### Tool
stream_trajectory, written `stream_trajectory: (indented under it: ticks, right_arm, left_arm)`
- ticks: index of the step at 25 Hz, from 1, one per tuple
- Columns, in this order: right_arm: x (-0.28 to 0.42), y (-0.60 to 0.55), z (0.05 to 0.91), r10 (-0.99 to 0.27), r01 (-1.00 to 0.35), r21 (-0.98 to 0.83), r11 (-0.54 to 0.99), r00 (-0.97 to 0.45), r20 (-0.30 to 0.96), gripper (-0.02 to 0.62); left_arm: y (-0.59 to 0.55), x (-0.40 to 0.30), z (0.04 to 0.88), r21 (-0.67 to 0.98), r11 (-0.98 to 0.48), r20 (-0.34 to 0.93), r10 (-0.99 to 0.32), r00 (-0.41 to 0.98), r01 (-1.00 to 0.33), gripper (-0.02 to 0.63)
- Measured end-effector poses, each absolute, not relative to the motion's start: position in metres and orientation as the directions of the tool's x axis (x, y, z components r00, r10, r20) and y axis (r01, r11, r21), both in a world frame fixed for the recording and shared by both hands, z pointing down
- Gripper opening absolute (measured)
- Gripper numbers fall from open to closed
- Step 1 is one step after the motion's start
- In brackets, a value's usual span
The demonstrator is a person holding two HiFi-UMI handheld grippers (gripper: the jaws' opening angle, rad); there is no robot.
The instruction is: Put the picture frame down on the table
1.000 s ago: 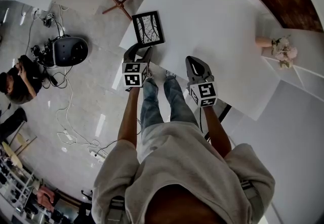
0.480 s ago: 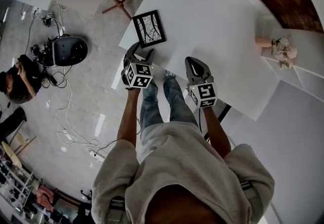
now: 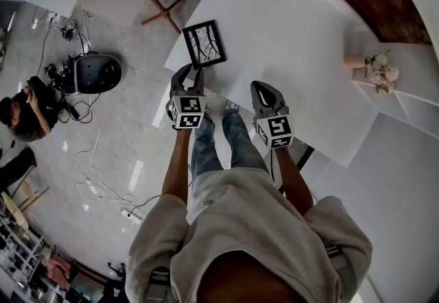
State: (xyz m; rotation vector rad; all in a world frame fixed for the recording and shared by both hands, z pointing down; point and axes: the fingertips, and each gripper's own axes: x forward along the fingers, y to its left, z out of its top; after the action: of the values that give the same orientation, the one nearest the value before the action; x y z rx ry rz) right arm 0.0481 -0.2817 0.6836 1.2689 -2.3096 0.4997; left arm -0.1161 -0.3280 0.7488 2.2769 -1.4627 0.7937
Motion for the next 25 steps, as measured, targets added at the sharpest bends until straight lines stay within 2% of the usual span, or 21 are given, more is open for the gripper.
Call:
stream_trajectory:
  ticks: [1,6,25]
  right_arm:
    - [0.048,-0.282,0.682,-0.691,-0.854,-0.093,0.512,-0.474,0.546,0.025]
    - [0.042,-0.285,0.669,-0.699,-0.848,-0.081,0.524,-0.482,0.528,0.025]
    - [0.028,-0.320,0.568,-0.793,-0.853,-0.014,0.522,-0.492,0.358,0.025]
  left_arm:
    - [-0.328,-0.117,0.745,-0.031,-0.415,0.597,-0.737,0.316,-0.909,0.095]
    - [-0.325,-0.123,0.723,0.000,-0.390,0.562,-0.761,0.323,-0.921,0.021]
    - [-0.330,-0.146,0.580,0.004,-0.358,0.336,-0.879,0.338,-0.934,0.015]
